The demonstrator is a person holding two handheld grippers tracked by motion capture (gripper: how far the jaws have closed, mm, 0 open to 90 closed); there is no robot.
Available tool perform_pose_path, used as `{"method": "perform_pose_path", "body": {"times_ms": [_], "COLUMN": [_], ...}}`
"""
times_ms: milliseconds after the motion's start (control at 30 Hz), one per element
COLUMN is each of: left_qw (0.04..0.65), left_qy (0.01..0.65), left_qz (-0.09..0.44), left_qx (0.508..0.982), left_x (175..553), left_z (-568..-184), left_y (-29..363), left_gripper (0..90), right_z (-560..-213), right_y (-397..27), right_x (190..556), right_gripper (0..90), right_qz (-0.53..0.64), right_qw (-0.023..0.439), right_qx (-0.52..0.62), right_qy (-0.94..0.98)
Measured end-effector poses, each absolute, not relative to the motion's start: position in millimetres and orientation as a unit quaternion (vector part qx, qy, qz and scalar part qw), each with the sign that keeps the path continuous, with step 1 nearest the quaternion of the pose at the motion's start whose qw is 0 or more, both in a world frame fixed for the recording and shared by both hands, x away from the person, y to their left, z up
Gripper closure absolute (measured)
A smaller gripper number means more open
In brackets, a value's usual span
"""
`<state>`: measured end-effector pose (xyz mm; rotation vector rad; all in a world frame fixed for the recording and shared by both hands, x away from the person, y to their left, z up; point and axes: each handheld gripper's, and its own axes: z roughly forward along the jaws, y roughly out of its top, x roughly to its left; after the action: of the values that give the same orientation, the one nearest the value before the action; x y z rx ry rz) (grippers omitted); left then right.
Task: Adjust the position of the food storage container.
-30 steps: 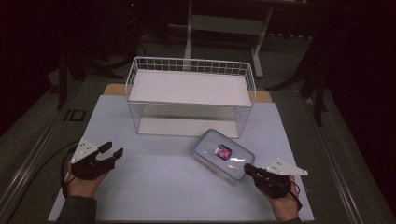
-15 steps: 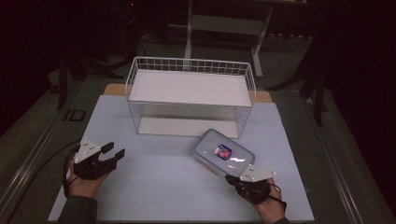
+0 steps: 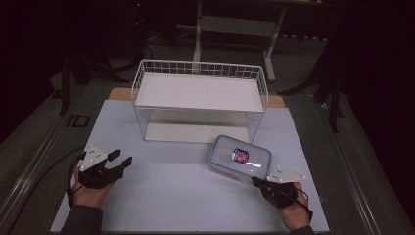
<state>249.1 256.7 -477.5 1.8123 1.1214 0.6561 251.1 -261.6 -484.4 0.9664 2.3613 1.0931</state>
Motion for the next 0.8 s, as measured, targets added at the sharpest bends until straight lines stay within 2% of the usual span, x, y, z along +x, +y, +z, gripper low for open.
{"method": "perform_pose_path", "body": {"times_ms": [367, 500, 800], "left_qw": [0.436, 0.435, 0.437], "left_qy": [0.448, 0.447, 0.452], "left_qz": [0.260, 0.260, 0.259], "left_qx": [0.736, 0.737, 0.733], "left_x": [251.0, 251.3, 250.8], "left_z": [-480.0, -480.4, -481.0], "left_y": [253.2, 252.9, 254.5], "left_gripper": [48.4, 48.4, 48.4], "right_z": [-486.0, -485.8, -471.4], "right_y": [-284.9, -288.0, -313.7], "right_x": [270.1, 272.4, 293.3], "right_gripper": [89.8, 89.8, 89.7], "right_qz": [0.382, 0.385, 0.397], "right_qw": [0.210, 0.206, 0.231], "right_qx": [0.403, 0.405, 0.464], "right_qy": [0.805, 0.803, 0.757]}}
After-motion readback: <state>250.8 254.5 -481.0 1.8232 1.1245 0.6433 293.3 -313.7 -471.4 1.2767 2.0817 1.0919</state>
